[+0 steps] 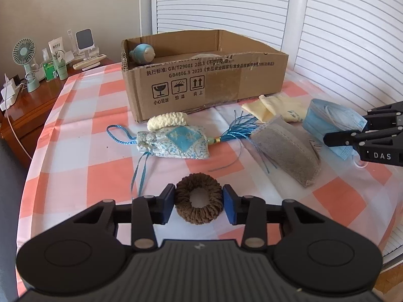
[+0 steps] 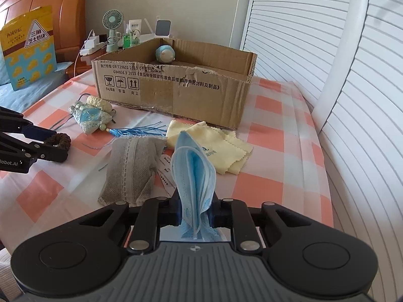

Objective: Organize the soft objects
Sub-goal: 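Carry the hair tie into the box and open the left tool while the right tool lifts the mask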

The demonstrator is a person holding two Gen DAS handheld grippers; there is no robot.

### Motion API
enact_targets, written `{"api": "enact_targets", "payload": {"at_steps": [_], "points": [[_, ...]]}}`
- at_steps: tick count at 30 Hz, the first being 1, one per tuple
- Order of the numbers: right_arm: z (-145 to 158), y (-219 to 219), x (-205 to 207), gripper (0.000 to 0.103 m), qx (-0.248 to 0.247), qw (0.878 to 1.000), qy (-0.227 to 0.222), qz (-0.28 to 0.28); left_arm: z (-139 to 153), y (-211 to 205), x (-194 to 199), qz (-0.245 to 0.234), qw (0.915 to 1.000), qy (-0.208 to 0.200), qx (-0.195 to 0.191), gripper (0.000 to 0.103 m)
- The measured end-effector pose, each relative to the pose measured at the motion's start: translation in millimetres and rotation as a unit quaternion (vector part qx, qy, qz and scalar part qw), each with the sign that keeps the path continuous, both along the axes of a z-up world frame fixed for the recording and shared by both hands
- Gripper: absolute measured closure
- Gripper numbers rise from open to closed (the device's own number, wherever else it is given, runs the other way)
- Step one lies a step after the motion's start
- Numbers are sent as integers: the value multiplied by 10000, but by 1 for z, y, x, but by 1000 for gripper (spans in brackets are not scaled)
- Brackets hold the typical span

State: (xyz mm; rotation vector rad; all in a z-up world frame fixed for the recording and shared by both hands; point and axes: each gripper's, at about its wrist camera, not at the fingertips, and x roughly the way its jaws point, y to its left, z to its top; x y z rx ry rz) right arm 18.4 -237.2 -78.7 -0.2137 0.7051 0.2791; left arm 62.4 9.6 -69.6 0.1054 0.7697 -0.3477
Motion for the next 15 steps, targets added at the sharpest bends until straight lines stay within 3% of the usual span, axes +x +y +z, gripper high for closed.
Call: {"api": "enact_targets", "payload": {"at_steps": [15], "points": [[46,2,-18,82,8,9986,-389,362,52,5,-5,-554,9984,-125,9,64]]}}
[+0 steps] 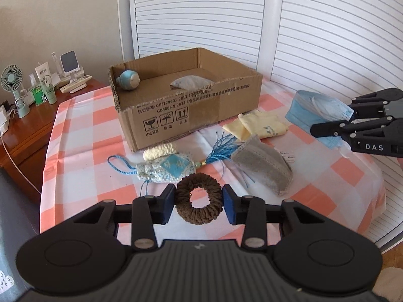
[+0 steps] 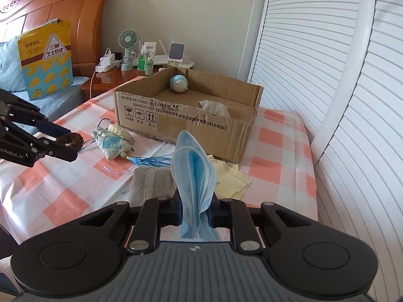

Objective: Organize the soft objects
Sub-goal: 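Carry the hair tie into the box and open the left tool while the right tool lifts the mask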

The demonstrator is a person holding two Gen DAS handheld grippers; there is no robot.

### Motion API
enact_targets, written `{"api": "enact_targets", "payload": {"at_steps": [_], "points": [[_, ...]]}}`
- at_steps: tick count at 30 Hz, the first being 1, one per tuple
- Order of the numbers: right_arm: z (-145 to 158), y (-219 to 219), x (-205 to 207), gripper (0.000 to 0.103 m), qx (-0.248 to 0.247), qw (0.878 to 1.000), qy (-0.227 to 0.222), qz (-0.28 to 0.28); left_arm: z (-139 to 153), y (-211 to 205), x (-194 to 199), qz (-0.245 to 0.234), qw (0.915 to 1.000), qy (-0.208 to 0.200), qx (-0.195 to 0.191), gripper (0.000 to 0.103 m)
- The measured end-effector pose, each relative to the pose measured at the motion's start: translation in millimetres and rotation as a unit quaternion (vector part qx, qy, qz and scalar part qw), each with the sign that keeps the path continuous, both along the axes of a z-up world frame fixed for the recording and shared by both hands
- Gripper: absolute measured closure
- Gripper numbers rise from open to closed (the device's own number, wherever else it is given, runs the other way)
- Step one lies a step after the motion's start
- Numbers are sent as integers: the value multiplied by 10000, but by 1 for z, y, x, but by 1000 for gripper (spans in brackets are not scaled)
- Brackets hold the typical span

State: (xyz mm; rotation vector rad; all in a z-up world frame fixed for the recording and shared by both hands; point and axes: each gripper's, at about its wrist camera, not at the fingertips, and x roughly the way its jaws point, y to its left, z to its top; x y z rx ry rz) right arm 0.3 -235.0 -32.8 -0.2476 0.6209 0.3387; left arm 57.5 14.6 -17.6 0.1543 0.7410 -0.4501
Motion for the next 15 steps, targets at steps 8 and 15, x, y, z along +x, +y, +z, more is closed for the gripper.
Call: {"api": "enact_targets", "payload": {"at_steps": [8,15], "points": [[24,5,13,82,-85,9995,-299,30,41,-8,50,-36,9991,-423,16,64],[37,11,29,82,-57,9988,-467,97,55,-21,126,192,9979,-578,199,64]]}}
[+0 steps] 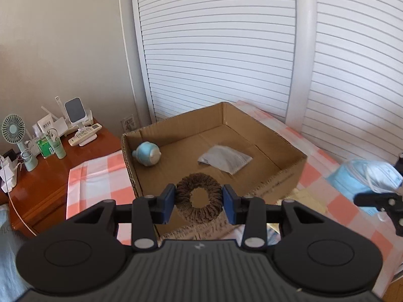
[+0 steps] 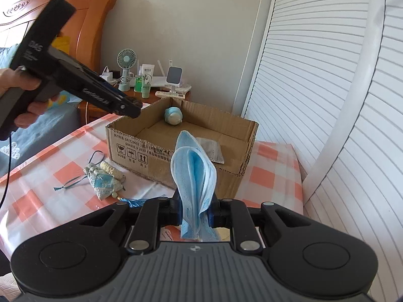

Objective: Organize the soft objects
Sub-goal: 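Carry the hair tie into the box and open the left tool while the right tool lifts the mask, then lower the blue face mask into the box and open the right tool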

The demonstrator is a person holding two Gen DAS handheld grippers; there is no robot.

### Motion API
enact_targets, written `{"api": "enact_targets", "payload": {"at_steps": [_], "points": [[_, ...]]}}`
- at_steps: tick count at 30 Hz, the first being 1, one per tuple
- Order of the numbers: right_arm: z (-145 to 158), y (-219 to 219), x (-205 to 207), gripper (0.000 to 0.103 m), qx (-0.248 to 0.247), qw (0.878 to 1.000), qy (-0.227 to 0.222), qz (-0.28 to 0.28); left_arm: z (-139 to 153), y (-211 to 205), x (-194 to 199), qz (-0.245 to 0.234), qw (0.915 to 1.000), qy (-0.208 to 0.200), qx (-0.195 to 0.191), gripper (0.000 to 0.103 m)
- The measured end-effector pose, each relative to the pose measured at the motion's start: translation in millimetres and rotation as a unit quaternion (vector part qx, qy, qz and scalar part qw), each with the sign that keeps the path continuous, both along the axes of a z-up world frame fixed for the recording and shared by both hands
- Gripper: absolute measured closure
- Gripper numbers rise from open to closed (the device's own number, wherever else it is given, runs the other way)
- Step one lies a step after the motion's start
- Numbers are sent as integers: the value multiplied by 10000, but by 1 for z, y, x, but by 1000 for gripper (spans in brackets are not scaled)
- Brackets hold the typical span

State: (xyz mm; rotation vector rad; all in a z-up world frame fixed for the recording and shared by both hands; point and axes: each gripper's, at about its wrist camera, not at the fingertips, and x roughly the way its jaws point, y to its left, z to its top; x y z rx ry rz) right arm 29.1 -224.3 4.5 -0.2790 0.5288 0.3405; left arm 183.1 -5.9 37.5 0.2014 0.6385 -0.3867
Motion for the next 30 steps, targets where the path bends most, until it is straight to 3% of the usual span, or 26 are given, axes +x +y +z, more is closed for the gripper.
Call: {"api": "enact_targets", "payload": {"at_steps": [2,3,4,6,12,17,20,24,30], "points": [[1,2,5,82,-28,10000,-7,-7,-3,-2,16,127,9999,-37,14,57],[1,3,7,82,-34,10000,5,-1,-5,-3,21,186,9998,-94,28,47],[2,3,10,82,-28,10000,18,9,-7,-2,25,241,9996,-147,26,29],[2,5,14,82,-24,10000,44,24,-11,0,31,325,9992,-236,8,11],[2,9,25,82,-18,9999,122,30,-16,15,15,553,9983,-129,-143,10],[4,15,39,82,-28,9998,176,19,-20,19,-27,644,9979,-42,103,6],[7,18,52,82,5,9997,231,13,-25,20,-59,640,9979,3,26,4],[12,24,76,82,-29,9996,286,-39,-37,23,-91,720,9971,142,-181,4],[20,37,128,82,-223,9991,332,-158,-52,24,-106,781,9965,283,-35,4]]}}
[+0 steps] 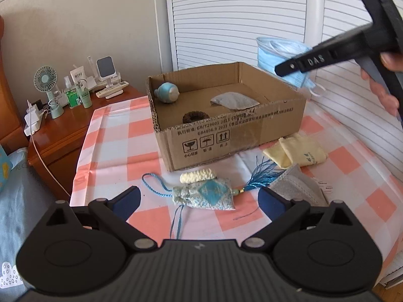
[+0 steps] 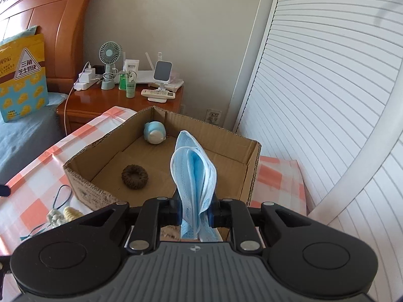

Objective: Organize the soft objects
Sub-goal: 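Lower the blue face mask into the box and open the right tool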

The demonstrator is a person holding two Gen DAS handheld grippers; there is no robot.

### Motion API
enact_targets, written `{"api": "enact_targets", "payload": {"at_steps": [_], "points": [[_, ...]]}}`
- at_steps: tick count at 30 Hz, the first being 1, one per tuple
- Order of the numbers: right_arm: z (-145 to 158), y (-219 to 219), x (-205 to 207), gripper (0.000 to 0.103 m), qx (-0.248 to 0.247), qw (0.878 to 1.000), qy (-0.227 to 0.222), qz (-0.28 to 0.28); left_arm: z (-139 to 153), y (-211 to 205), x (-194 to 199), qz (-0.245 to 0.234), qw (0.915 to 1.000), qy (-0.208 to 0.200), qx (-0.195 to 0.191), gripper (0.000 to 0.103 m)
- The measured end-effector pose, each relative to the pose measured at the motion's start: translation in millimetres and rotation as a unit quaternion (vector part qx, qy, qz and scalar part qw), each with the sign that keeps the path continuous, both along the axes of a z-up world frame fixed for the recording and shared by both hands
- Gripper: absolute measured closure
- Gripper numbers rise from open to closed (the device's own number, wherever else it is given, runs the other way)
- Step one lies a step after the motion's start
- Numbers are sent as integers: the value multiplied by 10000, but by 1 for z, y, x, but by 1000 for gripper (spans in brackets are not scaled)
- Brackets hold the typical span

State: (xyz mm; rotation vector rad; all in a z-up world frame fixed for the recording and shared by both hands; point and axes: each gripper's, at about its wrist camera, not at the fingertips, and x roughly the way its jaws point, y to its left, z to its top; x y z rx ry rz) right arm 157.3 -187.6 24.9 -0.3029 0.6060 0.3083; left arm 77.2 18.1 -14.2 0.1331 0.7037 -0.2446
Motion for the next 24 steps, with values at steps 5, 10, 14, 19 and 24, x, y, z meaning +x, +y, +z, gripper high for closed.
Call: {"api": "enact_targets", "payload": {"at_steps": [5,10,14,19,24], "points": [[9,10,53,82,-107,9999,24,-130,-1,10,-1,166,9997,35,-148,4],[5,16,111,82,-198,9989,156,-394,0,20,-3,339,9991,25,-258,4],[-8,16,138,31,-102,9971,409,-639,0,24,-4,369,9989,50,-284,4],[-18,16,137,15,-103,9967,408,-695,-2,25,-4,390,9987,79,-312,4],[-15,15,122,2,-176,9975,281,-623,-2,24,-5,336,9987,94,-367,4]]}}
